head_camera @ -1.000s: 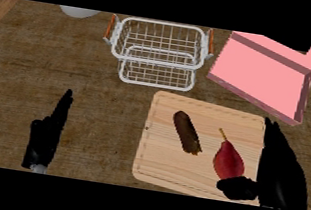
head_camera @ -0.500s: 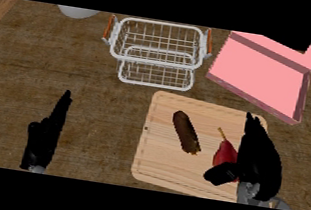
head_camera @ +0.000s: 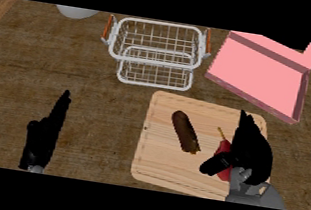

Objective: Pick the pear from the cutting board and place it in the tiered basket

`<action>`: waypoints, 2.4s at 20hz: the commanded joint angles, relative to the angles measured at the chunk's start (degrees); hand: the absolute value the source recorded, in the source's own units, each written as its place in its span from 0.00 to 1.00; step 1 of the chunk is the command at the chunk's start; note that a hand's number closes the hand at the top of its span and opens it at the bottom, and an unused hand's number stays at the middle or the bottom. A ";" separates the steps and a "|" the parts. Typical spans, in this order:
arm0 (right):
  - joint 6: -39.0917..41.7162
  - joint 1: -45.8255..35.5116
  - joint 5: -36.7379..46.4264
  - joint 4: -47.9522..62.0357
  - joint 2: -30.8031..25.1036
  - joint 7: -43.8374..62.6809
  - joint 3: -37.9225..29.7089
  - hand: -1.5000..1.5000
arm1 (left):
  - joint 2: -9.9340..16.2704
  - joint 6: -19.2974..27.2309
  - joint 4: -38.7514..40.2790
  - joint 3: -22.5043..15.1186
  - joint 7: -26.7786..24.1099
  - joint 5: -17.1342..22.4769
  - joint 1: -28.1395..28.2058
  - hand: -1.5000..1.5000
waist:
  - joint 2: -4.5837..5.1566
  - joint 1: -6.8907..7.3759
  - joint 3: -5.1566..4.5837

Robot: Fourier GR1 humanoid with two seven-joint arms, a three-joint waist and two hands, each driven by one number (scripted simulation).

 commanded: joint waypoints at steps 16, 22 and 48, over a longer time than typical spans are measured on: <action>4.60 0.68 -0.99 7.74 4.17 6.85 -5.03 0.00 | -1.94 -1.11 3.12 1.03 -0.43 -1.12 -0.11 0.50 | 0.24 -0.11 -0.15; 3.96 2.62 1.13 7.32 4.18 3.50 -6.68 1.00 | -1.47 -2.26 0.94 2.35 0.08 -0.66 0.96 0.50 | 0.13 -0.20 -0.14; 11.80 -8.37 -11.23 -2.30 -10.13 -43.88 -9.98 1.00 | -2.83 -2.98 -0.15 3.89 1.06 -2.90 2.78 0.50 | -0.28 -1.04 -0.14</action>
